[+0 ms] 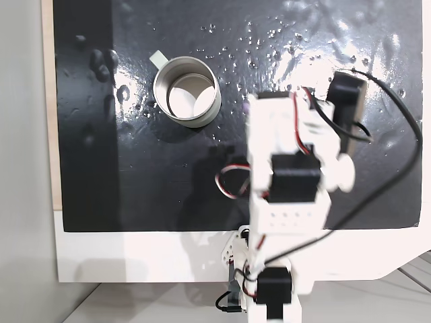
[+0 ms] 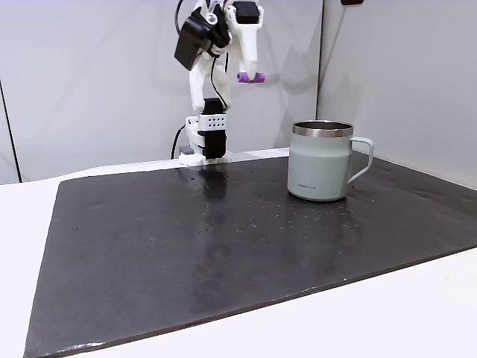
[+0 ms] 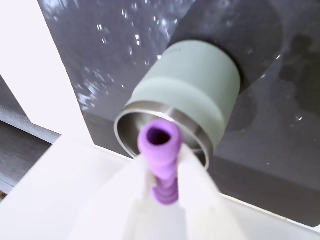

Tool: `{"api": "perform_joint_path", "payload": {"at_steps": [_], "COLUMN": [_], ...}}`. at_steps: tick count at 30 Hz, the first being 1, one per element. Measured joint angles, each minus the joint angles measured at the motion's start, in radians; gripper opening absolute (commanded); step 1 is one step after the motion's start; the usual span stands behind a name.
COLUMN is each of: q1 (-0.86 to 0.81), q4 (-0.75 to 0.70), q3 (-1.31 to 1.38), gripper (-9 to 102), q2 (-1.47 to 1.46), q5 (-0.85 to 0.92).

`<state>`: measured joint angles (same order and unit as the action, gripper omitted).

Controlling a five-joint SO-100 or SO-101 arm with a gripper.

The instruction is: Grasp a pengrip and put it in the cup.

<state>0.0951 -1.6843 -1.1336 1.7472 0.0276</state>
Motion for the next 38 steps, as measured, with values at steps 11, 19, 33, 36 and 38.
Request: {"api": "perform_joint_path", "payload": {"at_steps": [11,19,33,36,38], "q1": [0.310,0.348,0.350,0.373,0.391], "q4": [0.000,0.000,0.000,0.000,0.000], "q3": [0.308,0.308,0.298,0.291,0.291], "gripper": [0,23,32,32,32], "q2": [-0.307,-0.336,-0.336,-0.336,-0.336], "q5": [-0.087,-0.095,-0.086,-0.086,-0.086]}}
